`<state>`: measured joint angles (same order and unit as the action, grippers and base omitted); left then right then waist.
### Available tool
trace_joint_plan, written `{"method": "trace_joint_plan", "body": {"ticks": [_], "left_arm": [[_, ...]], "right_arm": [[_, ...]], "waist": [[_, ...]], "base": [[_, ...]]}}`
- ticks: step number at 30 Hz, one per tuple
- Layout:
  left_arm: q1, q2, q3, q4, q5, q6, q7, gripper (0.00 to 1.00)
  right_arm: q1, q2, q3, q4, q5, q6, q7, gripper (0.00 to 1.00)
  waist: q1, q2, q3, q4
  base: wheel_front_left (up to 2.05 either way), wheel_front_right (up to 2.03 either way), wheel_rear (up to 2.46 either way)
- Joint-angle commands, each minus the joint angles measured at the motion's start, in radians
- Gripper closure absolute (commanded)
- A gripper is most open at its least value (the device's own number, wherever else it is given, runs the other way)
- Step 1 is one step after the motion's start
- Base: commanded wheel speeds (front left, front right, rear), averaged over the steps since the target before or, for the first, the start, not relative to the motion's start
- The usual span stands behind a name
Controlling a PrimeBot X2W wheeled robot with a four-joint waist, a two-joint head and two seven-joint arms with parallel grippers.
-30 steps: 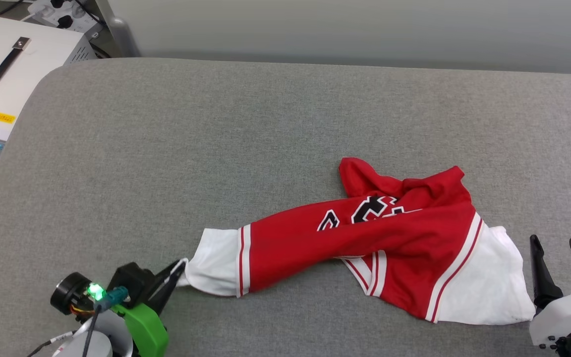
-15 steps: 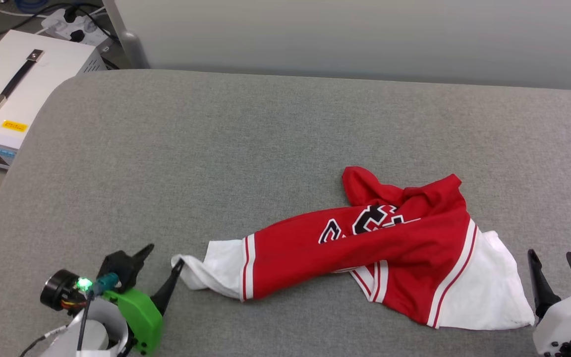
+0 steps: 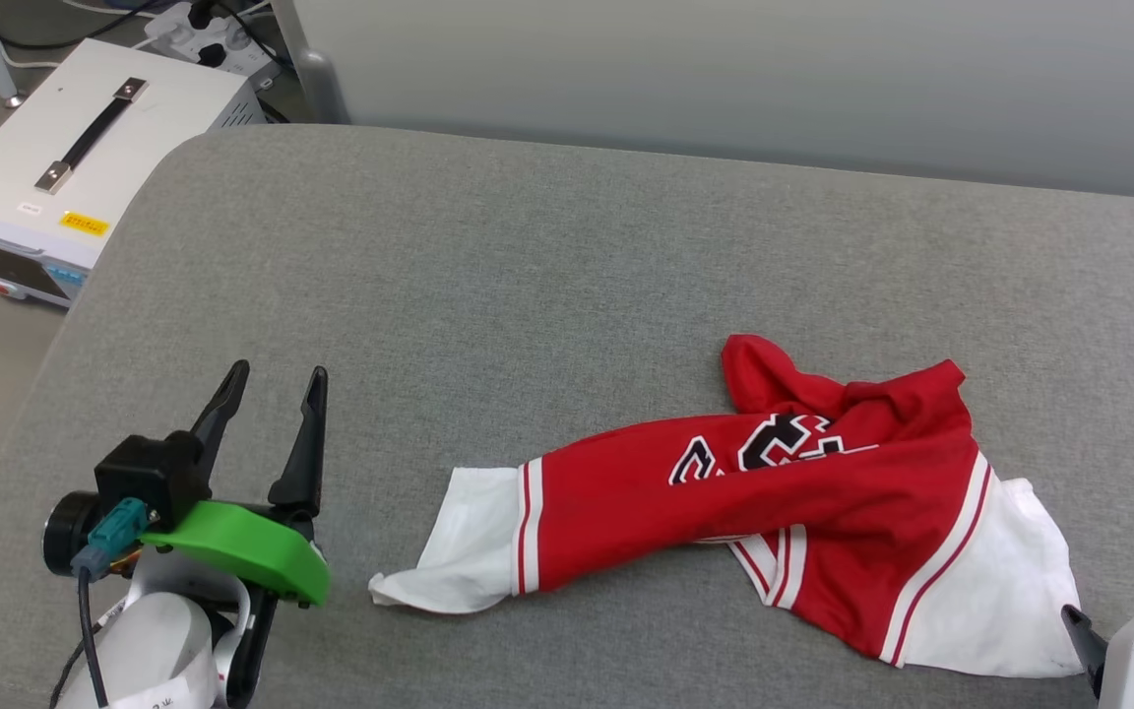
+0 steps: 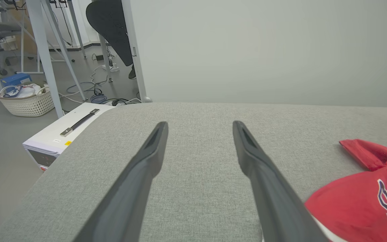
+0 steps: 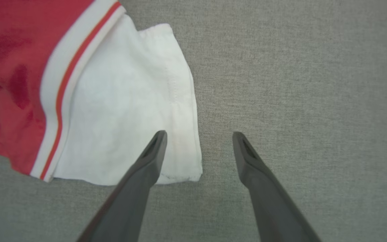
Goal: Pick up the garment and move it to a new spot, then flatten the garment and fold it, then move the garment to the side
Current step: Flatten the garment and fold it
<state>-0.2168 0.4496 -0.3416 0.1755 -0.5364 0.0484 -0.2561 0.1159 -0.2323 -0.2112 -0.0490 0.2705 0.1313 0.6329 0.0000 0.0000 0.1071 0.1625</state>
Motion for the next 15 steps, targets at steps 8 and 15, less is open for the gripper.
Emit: {"method": "trace_joint_plan", "body": {"ticks": [8,15], "left_arm": [[0.064,-0.063,0.061,-0.048,0.048,-0.025,-0.006,0.00],[0.069,-0.080,0.075,-0.016,0.070,-0.056,-0.006,0.00]], "right_arm": [[-0.013,0.030,0.014,0.071,0.007,-0.001,0.064,0.00],[-0.032,0.017,0.039,0.160,0.014,-0.001,0.033,1.00]], "waist": [[0.0000,0.0000,0.039,0.032],[0.0000,0.0000,0.050,0.031]], "base": [[0.00,0.00,0.00],[0.00,0.00,0.00]]}}
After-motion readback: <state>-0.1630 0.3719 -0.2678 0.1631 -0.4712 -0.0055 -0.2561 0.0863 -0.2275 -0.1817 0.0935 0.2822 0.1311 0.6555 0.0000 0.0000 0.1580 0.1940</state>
